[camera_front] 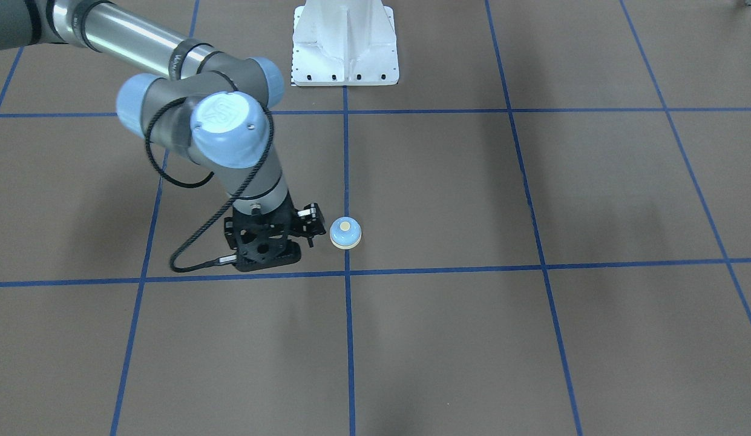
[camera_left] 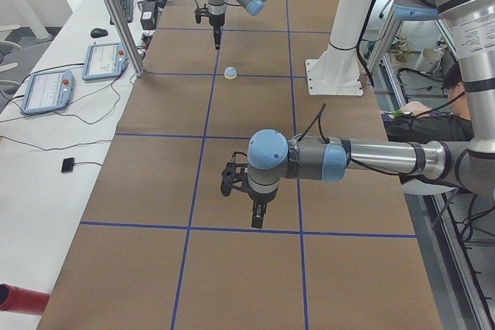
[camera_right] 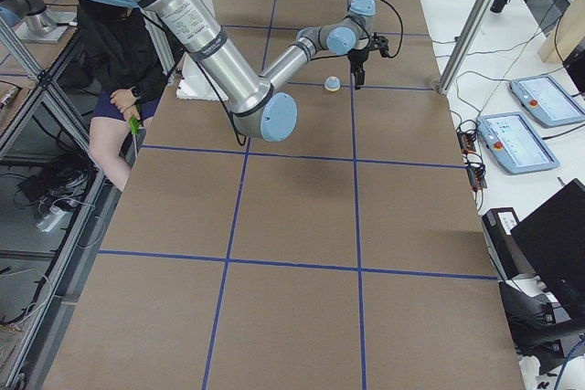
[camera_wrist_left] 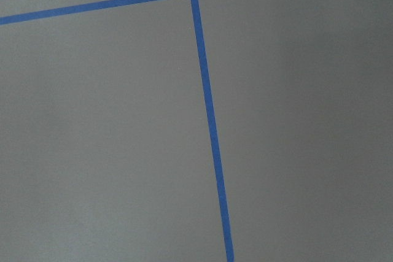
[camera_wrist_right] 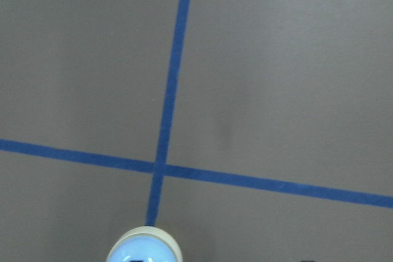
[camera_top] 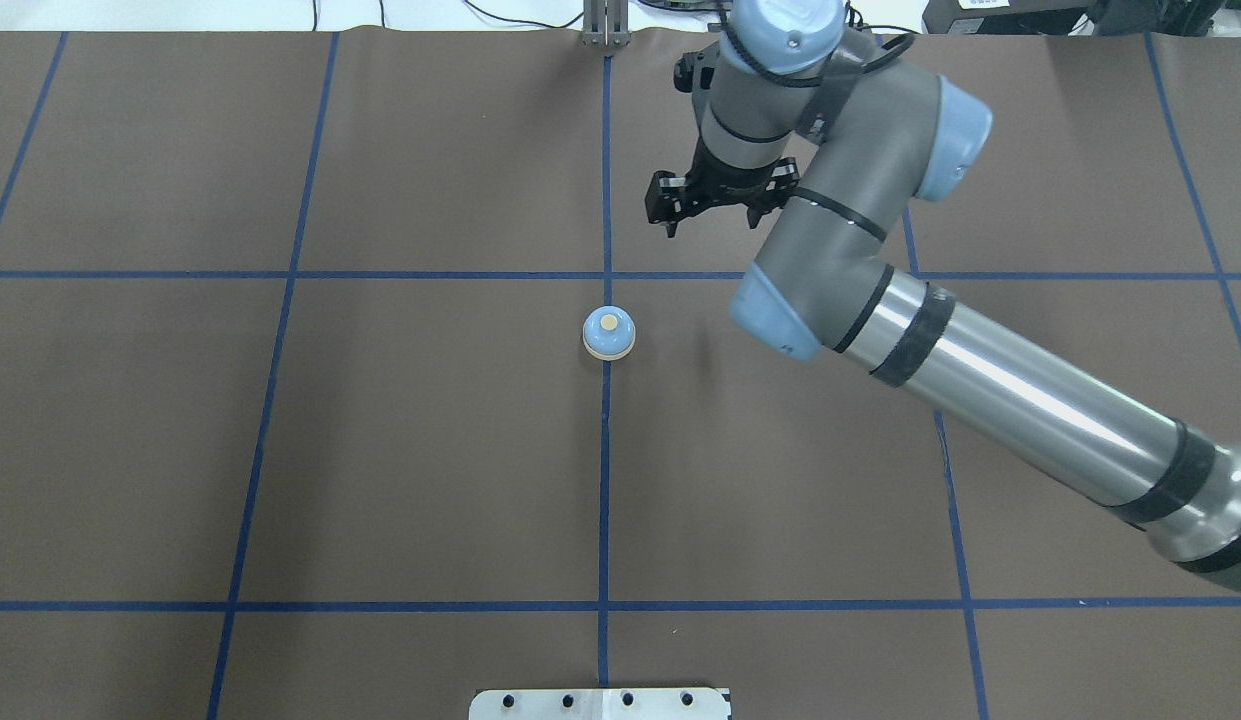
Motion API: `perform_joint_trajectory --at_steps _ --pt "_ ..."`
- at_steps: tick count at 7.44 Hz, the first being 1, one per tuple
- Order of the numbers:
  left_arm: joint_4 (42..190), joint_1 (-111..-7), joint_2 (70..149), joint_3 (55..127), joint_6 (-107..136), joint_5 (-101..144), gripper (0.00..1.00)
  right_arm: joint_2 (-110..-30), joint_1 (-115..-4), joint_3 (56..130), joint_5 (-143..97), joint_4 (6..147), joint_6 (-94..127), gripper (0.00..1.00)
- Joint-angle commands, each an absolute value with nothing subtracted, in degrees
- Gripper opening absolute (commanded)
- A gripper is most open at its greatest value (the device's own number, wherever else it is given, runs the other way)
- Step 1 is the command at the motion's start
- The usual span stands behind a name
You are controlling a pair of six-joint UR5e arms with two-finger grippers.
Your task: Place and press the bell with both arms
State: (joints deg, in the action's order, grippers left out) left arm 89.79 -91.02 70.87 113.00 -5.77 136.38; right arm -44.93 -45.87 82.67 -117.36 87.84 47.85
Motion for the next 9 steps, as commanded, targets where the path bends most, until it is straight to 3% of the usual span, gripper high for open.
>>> perform_joint_trajectory --at_steps 1,5,9 --pt "89.74 -91.93 70.49 114.26 -5.71 136.41 1.0 -52.27 -55.32 85.78 -123.19 87.8 35.92 1.0" --pt "89.65 -91.85 70.49 114.61 -5.63 135.79 1.0 -68.07 -77.39 86.75 -137.18 87.63 6.21 1.0" --pt "89.39 -93.16 69.34 114.69 -5.63 135.88 1.0 -85.49 -90.41 92.19 -137.46 87.8 -10.33 1.0"
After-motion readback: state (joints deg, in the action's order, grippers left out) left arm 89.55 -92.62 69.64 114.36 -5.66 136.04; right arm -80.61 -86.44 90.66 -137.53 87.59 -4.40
